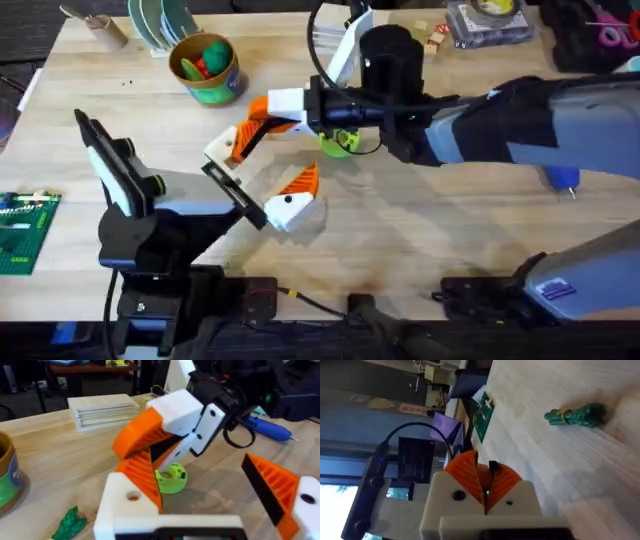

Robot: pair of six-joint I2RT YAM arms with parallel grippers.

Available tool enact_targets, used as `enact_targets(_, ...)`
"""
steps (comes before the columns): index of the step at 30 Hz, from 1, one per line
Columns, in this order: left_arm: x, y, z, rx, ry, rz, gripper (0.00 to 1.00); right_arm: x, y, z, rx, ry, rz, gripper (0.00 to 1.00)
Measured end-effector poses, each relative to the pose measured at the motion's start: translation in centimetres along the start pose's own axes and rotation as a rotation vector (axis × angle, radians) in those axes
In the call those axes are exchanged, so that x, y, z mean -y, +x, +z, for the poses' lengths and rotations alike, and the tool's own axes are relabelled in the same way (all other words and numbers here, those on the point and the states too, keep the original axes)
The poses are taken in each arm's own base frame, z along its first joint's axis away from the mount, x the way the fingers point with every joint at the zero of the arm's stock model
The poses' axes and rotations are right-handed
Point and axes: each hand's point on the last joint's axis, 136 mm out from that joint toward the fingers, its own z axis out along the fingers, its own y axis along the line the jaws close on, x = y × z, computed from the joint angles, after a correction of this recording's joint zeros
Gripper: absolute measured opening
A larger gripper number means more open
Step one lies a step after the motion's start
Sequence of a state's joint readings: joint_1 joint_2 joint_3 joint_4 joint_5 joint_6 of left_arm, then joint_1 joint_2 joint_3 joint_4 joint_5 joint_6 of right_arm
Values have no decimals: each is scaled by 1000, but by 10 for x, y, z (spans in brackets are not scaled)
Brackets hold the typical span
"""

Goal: Pick up the gripper from the table and insert it into the empty holder that is missing its gripper. Then pick up a screw, insert it into the mounting hole, and use the screwdriver to tighten it. Finally, clean up the table by picking up the vegetable and placing it into the bucket.

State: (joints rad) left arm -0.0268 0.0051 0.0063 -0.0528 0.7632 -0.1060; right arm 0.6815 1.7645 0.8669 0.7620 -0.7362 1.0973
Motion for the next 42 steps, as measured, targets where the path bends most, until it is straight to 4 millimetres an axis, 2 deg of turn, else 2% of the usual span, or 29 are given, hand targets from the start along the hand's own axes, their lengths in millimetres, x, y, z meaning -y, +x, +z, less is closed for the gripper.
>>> enact_targets(12,-8,0,-1,2,-39,-11,993,-3,8,15,36,29,-21,8)
enact_targets(25,-9,0,-1,3,-45,-12,993,-3,10,17,44,39,-77,8)
enact_targets(28,-7,0,-1,1,-31,-12,993,-5,11,13,12,18,-94,155)
enact_targets(32,7,1,-1,-7,44,-13,993,-9,19,10,-54,-22,-104,352)
enact_targets(37,12,2,-1,-12,71,-45,993,-14,26,6,-109,-58,-109,486)
enact_targets(42,17,4,-1,-21,96,-67,993,-18,32,4,-146,-85,-116,752)
